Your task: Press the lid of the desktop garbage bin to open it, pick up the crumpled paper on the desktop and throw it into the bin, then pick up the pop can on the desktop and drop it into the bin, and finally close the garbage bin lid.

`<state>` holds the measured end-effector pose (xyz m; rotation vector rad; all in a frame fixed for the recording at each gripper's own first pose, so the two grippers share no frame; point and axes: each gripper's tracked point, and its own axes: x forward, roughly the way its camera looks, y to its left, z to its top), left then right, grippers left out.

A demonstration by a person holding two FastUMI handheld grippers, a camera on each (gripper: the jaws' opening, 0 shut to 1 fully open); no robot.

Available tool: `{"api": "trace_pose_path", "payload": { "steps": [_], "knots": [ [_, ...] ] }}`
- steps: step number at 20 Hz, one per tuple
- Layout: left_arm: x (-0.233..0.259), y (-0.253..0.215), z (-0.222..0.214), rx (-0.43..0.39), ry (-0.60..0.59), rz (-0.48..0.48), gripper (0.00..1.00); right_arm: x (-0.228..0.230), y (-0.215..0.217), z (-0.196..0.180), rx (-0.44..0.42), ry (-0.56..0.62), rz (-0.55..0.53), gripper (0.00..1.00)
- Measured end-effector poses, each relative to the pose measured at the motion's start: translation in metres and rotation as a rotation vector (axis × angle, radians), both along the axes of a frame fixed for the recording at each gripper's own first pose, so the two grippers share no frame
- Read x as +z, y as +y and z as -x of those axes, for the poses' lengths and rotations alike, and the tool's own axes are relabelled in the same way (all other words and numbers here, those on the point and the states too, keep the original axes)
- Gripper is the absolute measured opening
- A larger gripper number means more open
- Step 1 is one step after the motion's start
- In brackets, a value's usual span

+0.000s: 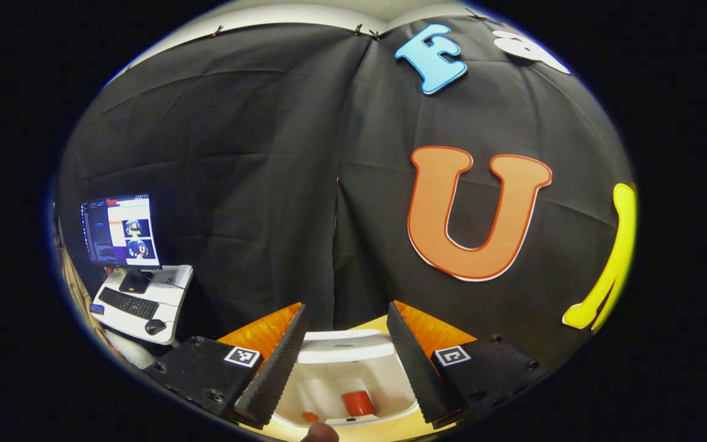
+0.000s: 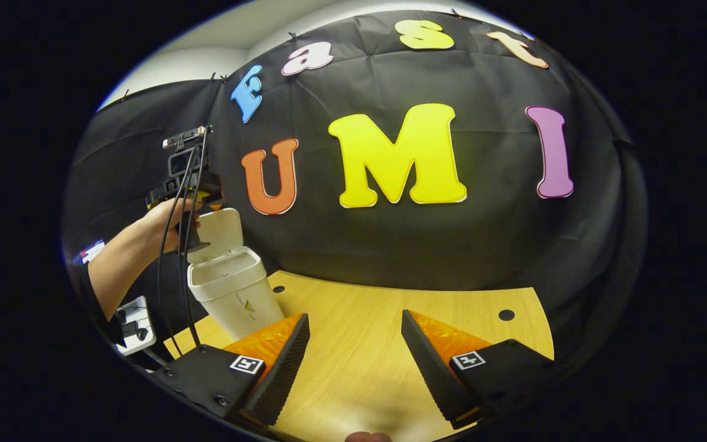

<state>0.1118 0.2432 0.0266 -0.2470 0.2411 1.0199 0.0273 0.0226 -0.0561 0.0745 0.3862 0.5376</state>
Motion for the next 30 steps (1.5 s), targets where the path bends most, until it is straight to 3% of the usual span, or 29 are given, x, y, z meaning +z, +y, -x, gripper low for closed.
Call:
{"api": "trace_pose_path", "payload": {
  "steps": [10, 18, 27, 28, 29, 30],
  "knots": [
    [-0.079, -0.045, 0.012, -0.006, 0.064, 0.063, 0.89, -0.021, -0.045, 0.009, -0.034, 0.036, 0.059, 0.95],
    [-0.118, -0.048, 0.015, -0.01, 0.103, 0.114, 0.88, -0.019, -0.042, 0.014, -0.03, 0.03, 0.076, 0.95],
    [-0.126, -0.044, 0.015, -0.001, 0.098, 0.028, 0.89, -0.023, -0.042, 0.014, -0.041, 0.038, 0.064, 0.95],
    [-0.125, -0.043, 0.014, -0.001, 0.09, 0.015, 0.97, -0.024, -0.042, 0.014, -0.044, 0.043, 0.06, 0.95],
    [-0.126, -0.044, 0.013, -0.006, 0.087, 0.009, 0.89, -0.025, -0.042, 0.014, -0.045, 0.047, 0.056, 0.95],
    [-0.126, -0.045, 0.013, -0.014, 0.083, 0.004, 0.96, -0.027, -0.042, 0.014, -0.046, 0.051, 0.054, 0.95]
  ]
}}
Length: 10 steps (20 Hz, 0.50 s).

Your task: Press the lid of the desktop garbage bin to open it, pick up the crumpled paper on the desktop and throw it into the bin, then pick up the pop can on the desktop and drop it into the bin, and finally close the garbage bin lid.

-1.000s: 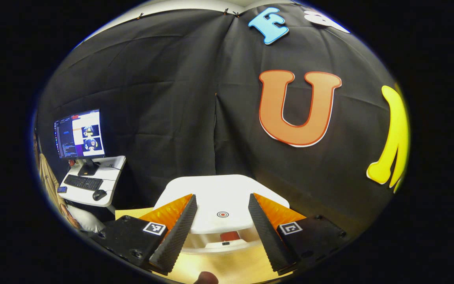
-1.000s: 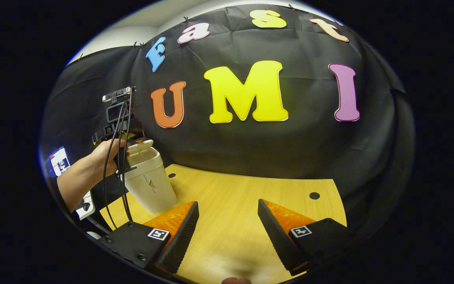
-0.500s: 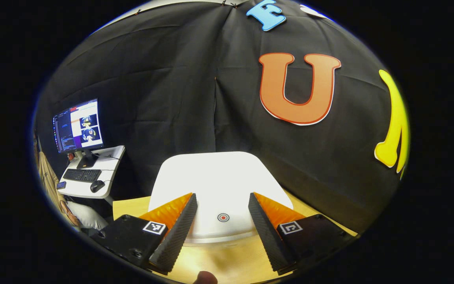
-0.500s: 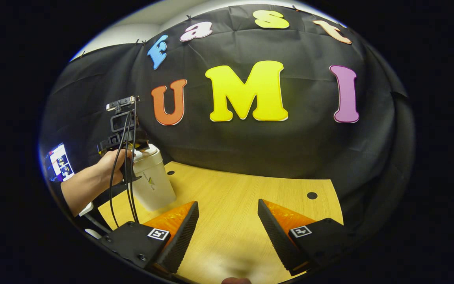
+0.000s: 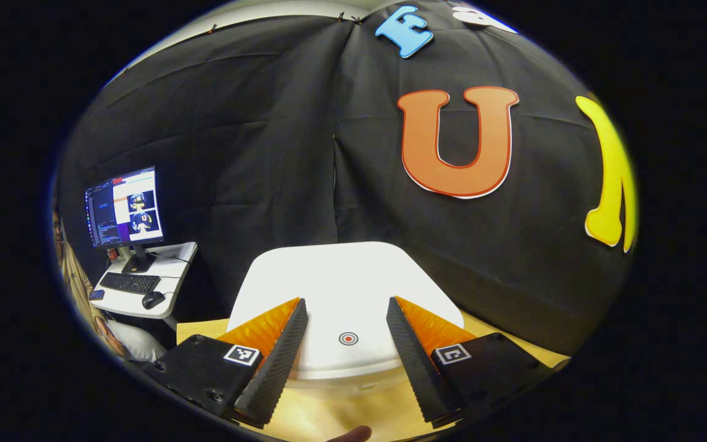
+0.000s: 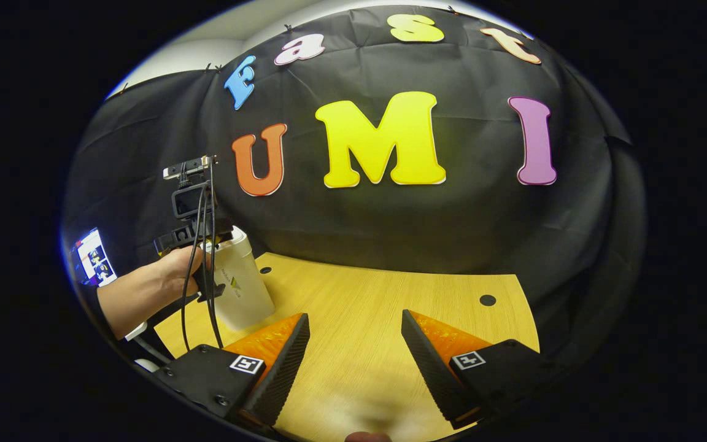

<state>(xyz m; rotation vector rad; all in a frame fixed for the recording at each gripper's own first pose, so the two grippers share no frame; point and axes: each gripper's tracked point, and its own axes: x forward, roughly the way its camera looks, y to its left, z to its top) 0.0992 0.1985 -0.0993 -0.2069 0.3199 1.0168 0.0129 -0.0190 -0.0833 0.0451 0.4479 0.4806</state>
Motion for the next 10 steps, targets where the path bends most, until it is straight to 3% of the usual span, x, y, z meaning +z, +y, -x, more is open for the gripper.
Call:
{"api": "trace_pose_path", "payload": {
  "steps": [1, 3, 4, 5, 10],
  "knots": [
    [-0.001, 0.001, -0.001, -0.012, 0.005, -0.001, 0.88, -0.002, 0.0, 0.0, 0.001, 0.003, -0.002, 0.95],
    [-0.003, -0.001, -0.001, -0.025, 0.014, -0.001, 0.87, -0.006, 0.003, 0.0, 0.007, 0.016, -0.006, 0.95],
    [-0.005, -0.001, 0.0, -0.025, 0.008, 0.001, 0.94, -0.007, 0.005, 0.0, 0.012, 0.018, -0.007, 0.95],
    [-0.005, -0.002, -0.001, -0.03, 0.0, -0.013, 0.85, -0.009, 0.007, 0.0, 0.018, 0.018, -0.003, 0.95],
    [0.003, -0.001, 0.0, -0.037, -0.025, -0.064, 0.84, 0.001, 0.014, -0.003, 0.027, -0.008, -0.015, 0.95]
  ]
}}
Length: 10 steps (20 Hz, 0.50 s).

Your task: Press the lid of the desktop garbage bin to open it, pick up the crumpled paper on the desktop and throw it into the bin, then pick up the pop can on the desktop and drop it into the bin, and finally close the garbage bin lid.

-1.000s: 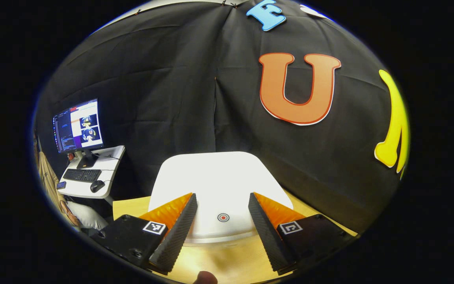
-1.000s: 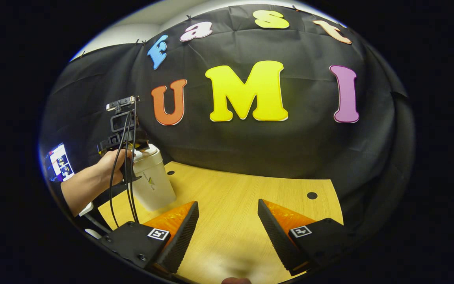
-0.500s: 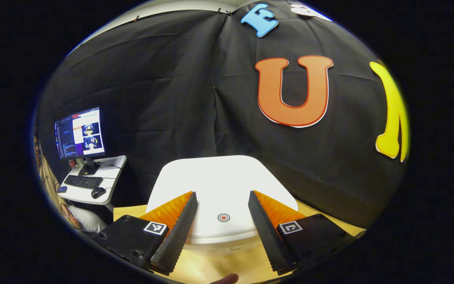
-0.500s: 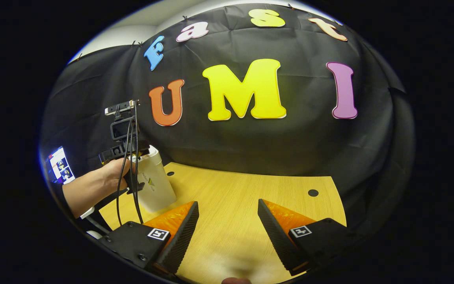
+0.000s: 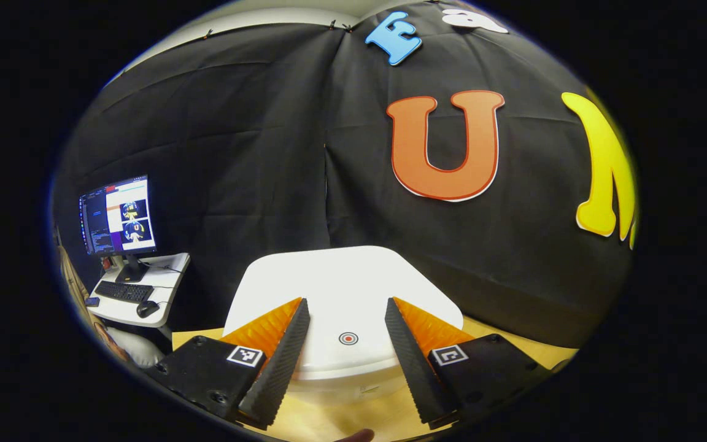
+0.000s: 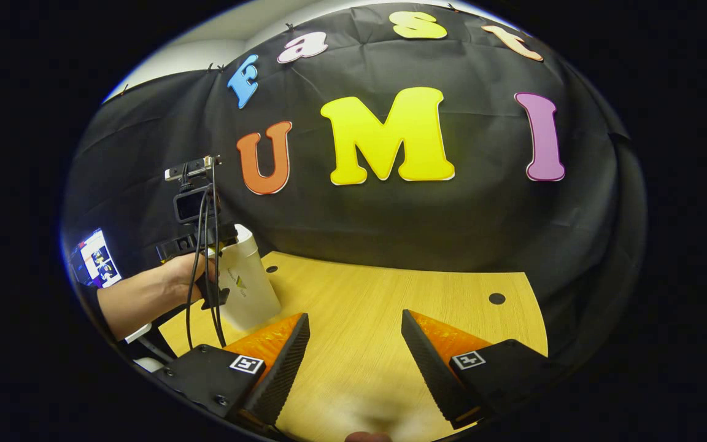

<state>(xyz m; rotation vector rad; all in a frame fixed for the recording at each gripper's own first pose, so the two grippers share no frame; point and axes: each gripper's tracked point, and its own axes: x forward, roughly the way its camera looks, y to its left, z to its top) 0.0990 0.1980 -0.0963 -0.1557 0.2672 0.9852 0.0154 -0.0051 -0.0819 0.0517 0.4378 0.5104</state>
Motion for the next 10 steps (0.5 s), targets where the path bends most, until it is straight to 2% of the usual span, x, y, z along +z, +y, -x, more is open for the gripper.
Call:
{"api": "trace_pose_path", "payload": {
  "steps": [4, 10],
  "knots": [
    [0.001, 0.0, 0.0, -0.029, 0.003, -0.015, 0.84, 0.009, 0.0, -0.002, -0.025, -0.034, -0.006, 0.95],
    [0.023, -0.008, 0.0, -0.135, -0.061, -0.021, 0.87, 0.025, -0.001, -0.007, -0.086, -0.105, -0.019, 0.95]
  ]
}}
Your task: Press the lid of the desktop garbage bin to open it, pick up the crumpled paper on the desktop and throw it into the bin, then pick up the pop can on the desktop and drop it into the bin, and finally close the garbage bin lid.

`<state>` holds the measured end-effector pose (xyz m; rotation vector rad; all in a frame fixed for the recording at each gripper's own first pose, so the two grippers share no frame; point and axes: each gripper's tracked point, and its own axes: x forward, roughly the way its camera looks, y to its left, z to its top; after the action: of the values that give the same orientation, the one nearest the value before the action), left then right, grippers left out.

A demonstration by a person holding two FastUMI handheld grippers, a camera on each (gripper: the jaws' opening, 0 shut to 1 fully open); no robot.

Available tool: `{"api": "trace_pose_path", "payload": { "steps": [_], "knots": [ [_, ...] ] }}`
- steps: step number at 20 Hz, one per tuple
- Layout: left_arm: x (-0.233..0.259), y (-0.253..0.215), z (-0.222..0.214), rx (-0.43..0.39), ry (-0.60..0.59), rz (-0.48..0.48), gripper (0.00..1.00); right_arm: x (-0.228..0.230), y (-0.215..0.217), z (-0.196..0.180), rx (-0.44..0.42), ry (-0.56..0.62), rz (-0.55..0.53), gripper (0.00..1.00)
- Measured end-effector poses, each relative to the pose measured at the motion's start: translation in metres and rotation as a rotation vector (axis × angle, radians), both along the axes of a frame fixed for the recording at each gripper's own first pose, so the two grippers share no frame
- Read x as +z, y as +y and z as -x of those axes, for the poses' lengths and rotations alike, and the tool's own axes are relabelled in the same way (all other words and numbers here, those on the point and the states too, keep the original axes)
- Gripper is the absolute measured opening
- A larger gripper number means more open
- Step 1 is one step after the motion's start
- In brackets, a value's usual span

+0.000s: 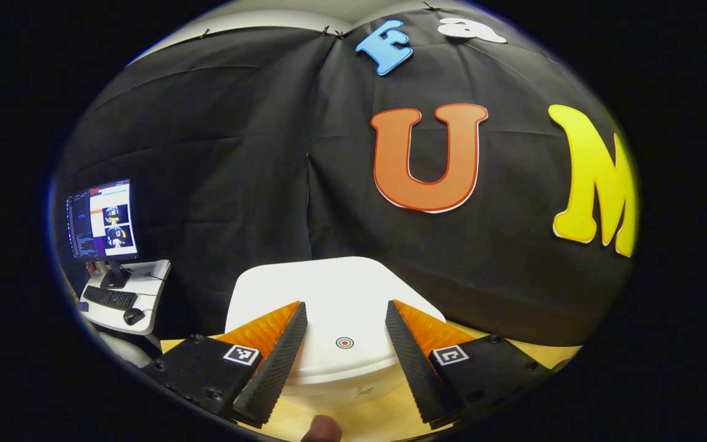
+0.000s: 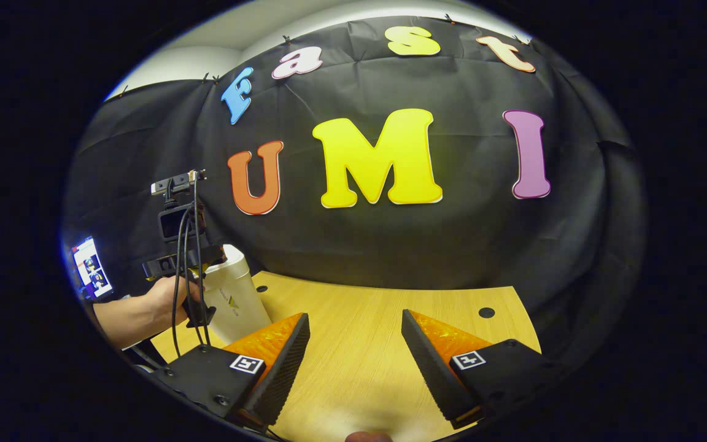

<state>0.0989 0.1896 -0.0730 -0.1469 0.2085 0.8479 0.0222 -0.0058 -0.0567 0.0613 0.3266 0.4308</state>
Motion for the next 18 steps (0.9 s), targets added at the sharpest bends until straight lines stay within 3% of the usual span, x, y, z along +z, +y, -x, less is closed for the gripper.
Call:
{"api": "trace_pose_path", "payload": {
  "steps": [3, 6, 12, 18],
  "knots": [
    [0.03, -0.009, -0.004, -0.074, -0.041, -0.068, 0.87, 0.007, -0.006, -0.004, -0.04, -0.04, -0.005, 0.95],
    [0.051, -0.036, -0.017, -0.208, -0.105, -0.094, 0.87, 0.016, -0.016, -0.008, -0.093, -0.088, 0.0, 0.95],
    [0.071, -0.135, -0.033, -0.49, -0.181, -0.101, 0.87, 0.029, -0.046, -0.011, -0.192, -0.184, 0.041, 0.95],
    [0.058, -0.216, -0.025, -0.683, -0.209, -0.144, 0.86, 0.025, -0.075, -0.012, -0.261, -0.248, 0.065, 0.95]
  ]
}}
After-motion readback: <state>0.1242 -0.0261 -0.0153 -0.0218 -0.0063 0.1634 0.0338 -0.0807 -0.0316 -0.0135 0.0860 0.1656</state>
